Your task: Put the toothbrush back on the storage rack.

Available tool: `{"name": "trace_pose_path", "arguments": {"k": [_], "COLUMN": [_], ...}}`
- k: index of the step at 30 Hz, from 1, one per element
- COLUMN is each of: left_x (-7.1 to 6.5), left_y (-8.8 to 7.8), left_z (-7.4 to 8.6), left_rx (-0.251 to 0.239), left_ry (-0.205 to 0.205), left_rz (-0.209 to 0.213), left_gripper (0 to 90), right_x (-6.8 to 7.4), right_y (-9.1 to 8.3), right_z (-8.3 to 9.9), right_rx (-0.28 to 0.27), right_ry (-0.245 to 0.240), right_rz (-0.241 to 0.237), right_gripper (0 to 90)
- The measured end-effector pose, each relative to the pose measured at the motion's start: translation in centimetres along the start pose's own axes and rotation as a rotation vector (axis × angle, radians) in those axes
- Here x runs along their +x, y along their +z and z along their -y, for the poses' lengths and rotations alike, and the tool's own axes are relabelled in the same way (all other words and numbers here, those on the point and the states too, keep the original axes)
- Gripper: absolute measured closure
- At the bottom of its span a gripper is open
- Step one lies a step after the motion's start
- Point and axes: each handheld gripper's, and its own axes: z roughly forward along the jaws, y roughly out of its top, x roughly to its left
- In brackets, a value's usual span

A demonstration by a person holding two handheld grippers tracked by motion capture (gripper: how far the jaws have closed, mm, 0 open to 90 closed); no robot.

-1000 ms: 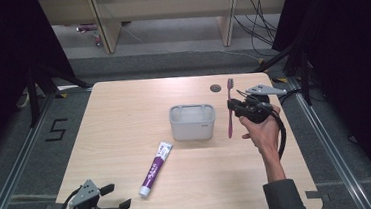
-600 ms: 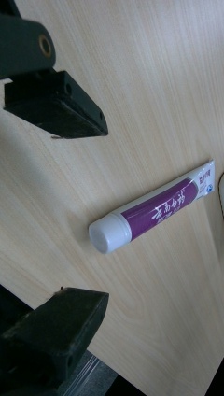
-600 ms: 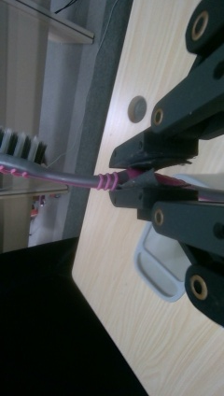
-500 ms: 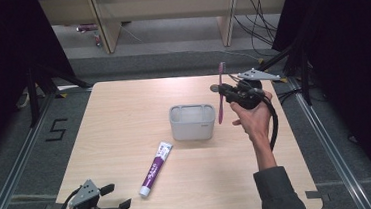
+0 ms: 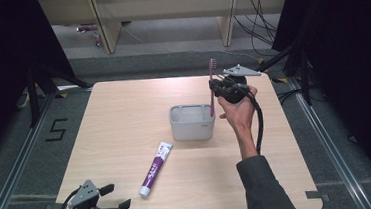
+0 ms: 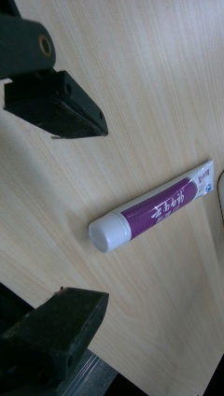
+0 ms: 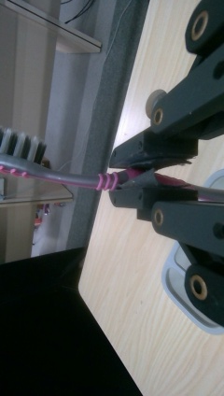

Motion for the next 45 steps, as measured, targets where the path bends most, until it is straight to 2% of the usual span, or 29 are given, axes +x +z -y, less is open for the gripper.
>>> {"name": "trace_pose_path", "arguments": {"k": [1, 3, 8, 10, 12, 13, 15, 16, 17, 19, 21, 22, 23, 24, 27, 28, 29, 31, 34, 36, 38, 40, 41, 43, 44, 45], "left_x": [0.0, 0.0, 0.0, 0.0, 0.0, 0.0, 0.0, -0.1, 0.0, 0.0, 0.0, 0.0, 0.0, 0.0, 0.0, 0.0, 0.0, -0.1, -0.1, 0.0, -0.1, -0.1, -0.1, -0.1, -0.1, -0.1], "left_y": [0.0, 0.0, 0.0, 0.0, 0.0, 0.0, 0.0, 0.0, 0.0, 0.0, 0.0, 0.0, 0.0, 0.0, 0.0, 0.0, 0.0, 0.1, 0.1, 0.1, 0.1, 0.1, 0.2, 0.1, 0.2, 0.1], "left_z": [0.0, 0.0, 0.0, 0.0, 0.0, 0.0, 0.0, 0.0, 0.0, 0.0, 0.0, 0.0, 0.0, 0.0, 0.0, 0.0, 0.0, 0.0, 0.0, 0.0, 0.0, 0.0, 0.1, 0.1, 0.1, 0.1], "left_rx": [0.0, -0.001, -0.001, -0.002, -0.001, -0.001, -0.001, -0.001, -0.001, -0.001, 0.0, 0.0, 0.0, 0.0, 0.0, 0.001, 0.001, 0.0, -0.001, -0.001, -0.001, -0.005, -0.008, -0.005, -0.006, -0.007], "left_ry": [0.001, 0.001, 0.001, 0.001, 0.001, 0.001, 0.0, 0.0, 0.0, 0.0, 0.0, 0.001, 0.001, 0.001, 0.001, 0.001, 0.001, -0.001, -0.001, -0.001, -0.001, -0.001, -0.002, 0.0, -0.002, -0.002], "left_rz": [0.0, 0.0, -0.001, -0.001, 0.0, 0.0, 0.001, 0.0, 0.0, 0.0, 0.001, 0.001, 0.001, 0.001, 0.001, 0.001, 0.001, 0.001, -0.001, -0.001, -0.002, -0.001, 0.0, 0.0, 0.0, 0.0], "left_gripper": [16.1, 16.1, 16.1, 16.1, 16.2, 16.1, 16.2, 16.1, 16.1, 16.1, 16.1, 16.2, 16.1, 16.1, 16.1, 16.1, 16.1, 16.2, 16.1, 16.1, 16.2, 16.1, 16.1, 16.2, 16.1, 16.1], "right_x": [-0.1, 0.1, -0.3, -0.3, -0.3, -0.3, -0.2, -0.3, -0.2, -0.2, -0.1, -0.2, 0.0, -0.1, -0.1, 0.1, -0.1, 0.0, -0.2, -0.1, -0.3, 0.0, 0.0, 0.0, 0.2, 0.0], "right_y": [0.1, 0.3, 1.0, 1.2, 1.4, 1.6, 1.9, 2.1, 2.2, 2.6, 2.8, 3.0, 3.1, 3.2, 3.5, 3.5, 3.5, 3.7, 3.8, 3.7, 3.7, 3.6, 3.6, 3.7, 3.6, 3.8], "right_z": [0.0, 0.0, 0.3, 0.4, 0.6, 0.7, 1.0, 1.1, 1.3, 1.7, 2.0, 2.2, 2.4, 2.6, 3.0, 3.1, 3.2, 3.5, 3.9, 4.1, 4.4, 4.6, 4.7, 4.9, 5.0, 5.1], "right_rx": [-0.003, -0.008, -0.019, -0.019, -0.024, -0.024, -0.011, -0.011, -0.001, -0.001, 0.011, 0.009, 0.018, 0.022, 0.028, 0.034, 0.039, 0.038, 0.054, 0.063, 0.058, 0.072, 0.069, 0.068, 0.081, 0.076], "right_ry": [-0.004, 0.029, 0.004, 0.038, 0.05, 0.034, 0.04, 0.017, 0.031, 0.023, 0.037, 0.014, 0.035, 0.022, 0.026, 0.058, 0.024, 0.035, 0.019, 0.036, 0.019, 0.04, 0.019, 0.016, 0.05, 0.025], "right_rz": [0.0, 0.006, 0.017, 0.007, 0.0, 0.009, 0.011, 0.015, 0.011, 0.014, 0.014, 0.027, 0.021, 0.022, 0.022, 0.019, 0.025, 0.024, 0.009, 0.009, 0.002, -0.003, -0.001, 0.006, 0.002, -0.001], "right_gripper": [80.2, 80.1, 80.1, 80.2, 80.1, 80.1, 80.1, 80.1, 80.1, 80.1, 80.1, 80.1, 80.1, 80.1, 80.1, 80.1, 80.1, 80.1, 80.1, 80.1, 80.0, 80.0, 80.0, 80.0, 80.0, 80.0]}}
